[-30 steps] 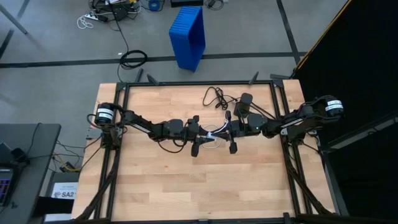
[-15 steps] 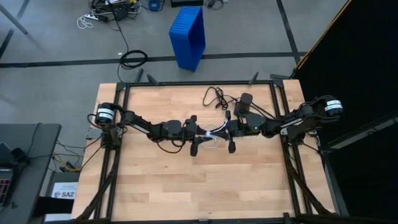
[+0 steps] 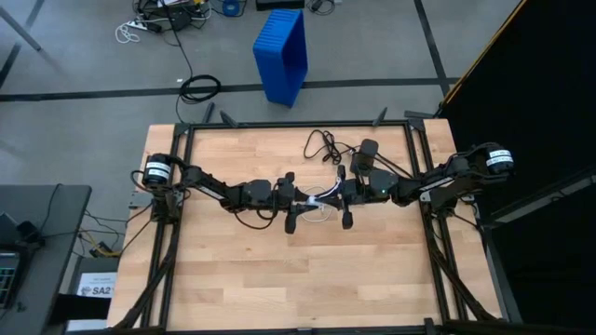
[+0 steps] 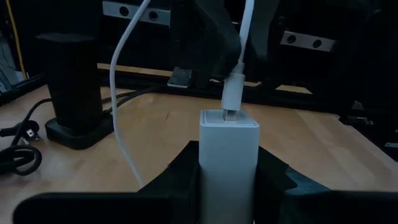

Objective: Insert USB
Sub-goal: Insert the white charger cable into the white charger adapter

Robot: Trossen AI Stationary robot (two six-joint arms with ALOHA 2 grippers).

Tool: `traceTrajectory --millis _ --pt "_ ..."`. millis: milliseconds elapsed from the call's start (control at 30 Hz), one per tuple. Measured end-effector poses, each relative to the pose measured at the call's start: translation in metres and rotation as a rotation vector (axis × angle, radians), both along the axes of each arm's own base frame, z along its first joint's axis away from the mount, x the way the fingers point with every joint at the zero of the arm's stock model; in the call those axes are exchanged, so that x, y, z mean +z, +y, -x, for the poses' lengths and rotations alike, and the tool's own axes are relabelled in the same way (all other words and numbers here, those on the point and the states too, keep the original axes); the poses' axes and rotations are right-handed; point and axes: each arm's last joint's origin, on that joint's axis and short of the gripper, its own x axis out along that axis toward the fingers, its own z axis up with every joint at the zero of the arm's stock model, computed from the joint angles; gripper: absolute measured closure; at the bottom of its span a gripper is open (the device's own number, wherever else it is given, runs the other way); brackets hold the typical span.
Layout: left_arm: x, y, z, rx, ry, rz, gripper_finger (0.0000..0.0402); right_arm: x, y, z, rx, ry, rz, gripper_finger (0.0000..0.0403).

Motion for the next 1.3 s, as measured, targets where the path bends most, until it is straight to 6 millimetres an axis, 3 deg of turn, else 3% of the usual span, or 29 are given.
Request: traceTrajectory --millis 467,800,1300 --pt "0.002 -0.001 -0.003 -0.06 0.008 0.005 0.0331 0.0 0.0 0.001 0.012 -0.006 -0.007 0.0402" --pt "0.018 0.0 -0.003 -0.051 -0.149 0.009 0.0331 0.017 -0.004 0.0 -0.008 -0.185 -0.001 0.0399" --pt "0.019 0.0 -0.003 -0.045 -0.153 0.003 0.0331 0.016 -0.01 0.0 -0.001 -0.169 -0.051 0.0308"
